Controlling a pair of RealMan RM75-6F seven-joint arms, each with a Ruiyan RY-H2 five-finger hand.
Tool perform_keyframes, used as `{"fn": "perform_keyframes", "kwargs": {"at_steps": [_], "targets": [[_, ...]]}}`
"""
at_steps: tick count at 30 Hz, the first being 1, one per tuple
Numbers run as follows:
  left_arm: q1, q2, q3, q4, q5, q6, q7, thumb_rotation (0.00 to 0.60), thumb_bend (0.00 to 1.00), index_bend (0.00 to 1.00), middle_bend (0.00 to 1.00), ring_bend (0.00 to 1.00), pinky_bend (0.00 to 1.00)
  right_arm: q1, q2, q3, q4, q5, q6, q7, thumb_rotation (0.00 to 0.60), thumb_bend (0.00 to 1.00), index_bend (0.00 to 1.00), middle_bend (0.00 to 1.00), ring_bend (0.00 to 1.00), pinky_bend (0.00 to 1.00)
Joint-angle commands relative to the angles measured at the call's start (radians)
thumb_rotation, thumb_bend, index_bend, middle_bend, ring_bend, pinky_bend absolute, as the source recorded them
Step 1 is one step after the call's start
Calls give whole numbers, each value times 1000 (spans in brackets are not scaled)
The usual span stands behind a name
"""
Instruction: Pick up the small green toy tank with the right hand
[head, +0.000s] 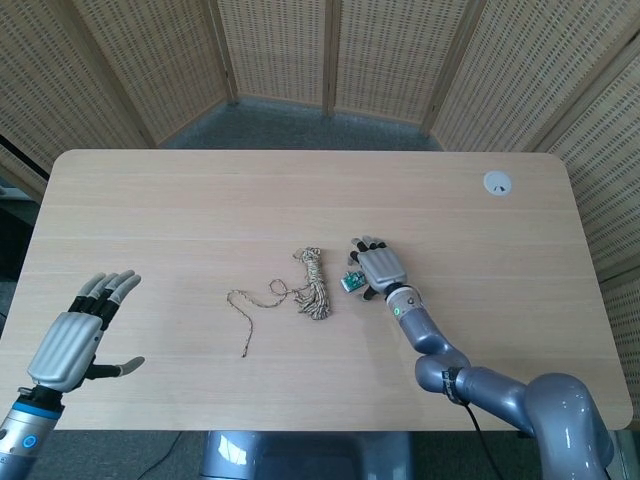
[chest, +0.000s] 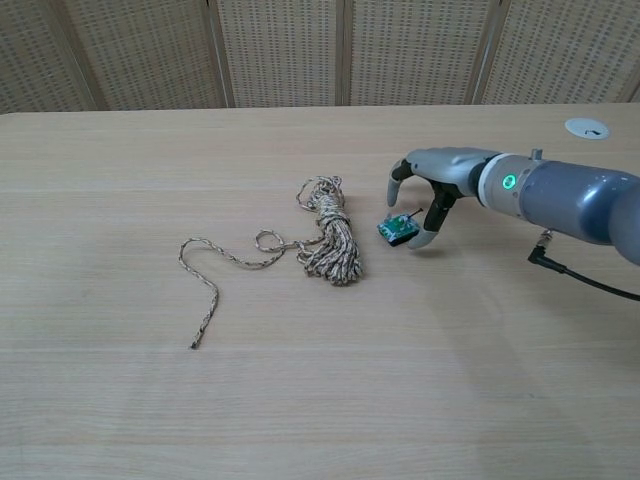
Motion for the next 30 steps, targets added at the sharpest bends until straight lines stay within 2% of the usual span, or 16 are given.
{"fn": "perform_keyframes", "kwargs": {"at_steps": [1,12,17,30], "targets": [[1,0,0,0,-1,1,0,600,136,0,0,0,0,1,-11,-2,24,4,-13,14,600,149,346,0,0,0],[0,-2,0,-1,-2,-1,2,600,135,0,0,0,0,-5,-27,-4,57,-4,-15,36,600,153,398,0,0,0],[1,-4,1,2,-3,0,1,600,134,0,0,0,0,-2,-32,2,56,-4,-7,33,600,163,453,0,0,0],[4,-5,3,14,-2,2,-14,600,135,0,0,0,0,20,-57,19,53,45,-8,-13,600,163,460,0,0,0]]}}
